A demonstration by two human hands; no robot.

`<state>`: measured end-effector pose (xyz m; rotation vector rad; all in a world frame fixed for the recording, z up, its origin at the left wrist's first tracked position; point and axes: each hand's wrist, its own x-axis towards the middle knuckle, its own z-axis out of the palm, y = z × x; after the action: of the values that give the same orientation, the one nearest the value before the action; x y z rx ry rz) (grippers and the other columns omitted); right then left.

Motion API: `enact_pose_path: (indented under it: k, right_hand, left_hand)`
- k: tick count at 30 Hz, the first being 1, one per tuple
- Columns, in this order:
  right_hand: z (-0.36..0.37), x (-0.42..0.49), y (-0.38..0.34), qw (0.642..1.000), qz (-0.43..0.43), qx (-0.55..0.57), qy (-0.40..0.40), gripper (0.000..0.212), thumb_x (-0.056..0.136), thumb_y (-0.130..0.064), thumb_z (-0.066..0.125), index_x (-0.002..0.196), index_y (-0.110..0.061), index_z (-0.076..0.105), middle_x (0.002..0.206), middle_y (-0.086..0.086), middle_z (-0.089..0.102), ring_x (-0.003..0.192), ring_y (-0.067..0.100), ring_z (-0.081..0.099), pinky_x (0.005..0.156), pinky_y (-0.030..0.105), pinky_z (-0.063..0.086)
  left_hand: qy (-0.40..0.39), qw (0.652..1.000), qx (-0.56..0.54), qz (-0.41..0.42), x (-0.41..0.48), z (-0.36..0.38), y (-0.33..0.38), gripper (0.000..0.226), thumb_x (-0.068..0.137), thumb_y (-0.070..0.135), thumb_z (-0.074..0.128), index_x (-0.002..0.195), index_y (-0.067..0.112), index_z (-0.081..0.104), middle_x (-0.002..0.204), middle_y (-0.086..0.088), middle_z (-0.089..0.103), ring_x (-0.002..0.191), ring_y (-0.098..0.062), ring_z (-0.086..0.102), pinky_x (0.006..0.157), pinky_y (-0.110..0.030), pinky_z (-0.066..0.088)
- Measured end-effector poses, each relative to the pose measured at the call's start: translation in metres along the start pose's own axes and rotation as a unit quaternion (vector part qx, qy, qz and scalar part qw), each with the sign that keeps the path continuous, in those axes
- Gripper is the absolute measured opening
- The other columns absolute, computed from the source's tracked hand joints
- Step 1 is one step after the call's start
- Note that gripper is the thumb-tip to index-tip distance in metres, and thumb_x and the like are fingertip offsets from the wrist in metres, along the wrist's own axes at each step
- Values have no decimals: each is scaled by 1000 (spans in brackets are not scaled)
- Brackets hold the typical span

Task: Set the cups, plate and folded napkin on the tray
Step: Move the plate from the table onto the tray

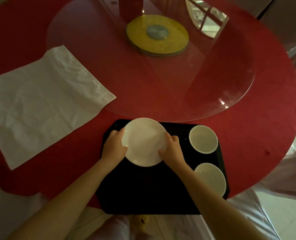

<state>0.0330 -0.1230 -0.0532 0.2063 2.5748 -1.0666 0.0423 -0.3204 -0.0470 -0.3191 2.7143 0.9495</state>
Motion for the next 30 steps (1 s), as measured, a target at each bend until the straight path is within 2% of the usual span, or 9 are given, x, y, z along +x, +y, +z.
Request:
enact_pose_path:
  k: [5, 9, 15, 21, 24, 26, 28, 30]
  right_hand:
    - [6, -1, 7, 1000, 0, -18, -5, 57, 82, -10, 52, 134, -22, 34, 122, 7, 38, 85, 16, 47, 71, 28, 44]
    - [11, -3, 10, 999, -9, -30, -19, 60, 82, -14, 57, 136, -20, 32, 125, 9, 37, 87, 16, 45, 73, 28, 45]
    - [15, -2, 13, 998, -28, -47, -9, 60, 84, -16, 56, 138, -22, 29, 128, 8, 36, 88, 13, 43, 69, 27, 43]
    - [17, -1, 14, 997, -39, -62, -3, 65, 84, -16, 57, 140, -22, 25, 128, 9, 36, 91, 15, 43, 71, 28, 43]
    - [18, -1, 14, 996, -38, -86, -3, 67, 84, -19, 57, 141, -22, 23, 129, 9, 36, 99, 21, 49, 69, 30, 46]
    - [18, -1, 13, 993, -35, -115, -2, 67, 84, -21, 57, 141, -22, 22, 129, 9, 37, 107, 25, 47, 74, 35, 50]
    - [16, 0, 14, 987, -39, -158, 6, 67, 83, -23, 56, 142, -19, 24, 130, 11, 39, 115, 28, 41, 81, 40, 49]
    - [14, 1, 14, 984, -40, -171, 10, 65, 83, -24, 55, 140, -17, 26, 129, 11, 40, 117, 28, 39, 82, 40, 48]
  left_hand:
    - [-3, 1000, 10, -4, -2, 8, -4, 63, 78, 2, 62, 136, 15, 40, 122, -14, 48, 105, -29, 54, 79, -26, 39]
    - [-13, 1000, 25, -8, -2, 10, -10, 65, 79, 1, 62, 137, 13, 37, 125, -15, 46, 108, -31, 53, 84, -30, 42]
    - [-14, 1000, 25, -5, -1, 12, -15, 60, 79, 1, 62, 133, 13, 40, 121, -15, 47, 103, -30, 55, 76, -25, 38]
    - [-16, 1000, 25, 6, 1, 12, -16, 54, 77, 3, 63, 127, 13, 45, 118, -15, 49, 100, -31, 56, 77, -31, 44]
    - [-20, 999, 32, 9, 1, 12, -16, 55, 77, 4, 62, 128, 13, 44, 119, -15, 49, 101, -31, 55, 80, -34, 46]
    - [-27, 999, 43, 10, 0, 11, -15, 55, 79, 6, 61, 130, 12, 41, 121, -15, 47, 102, -31, 55, 80, -33, 45]
    - [-27, 997, 68, 6, 0, 9, -14, 48, 82, 7, 57, 128, 10, 42, 121, -16, 48, 101, -32, 55, 77, -34, 44]
    - [-4, 995, 95, 0, -1, 5, -12, 32, 85, 7, 52, 116, 7, 49, 117, -15, 50, 94, -32, 56, 72, -35, 43]
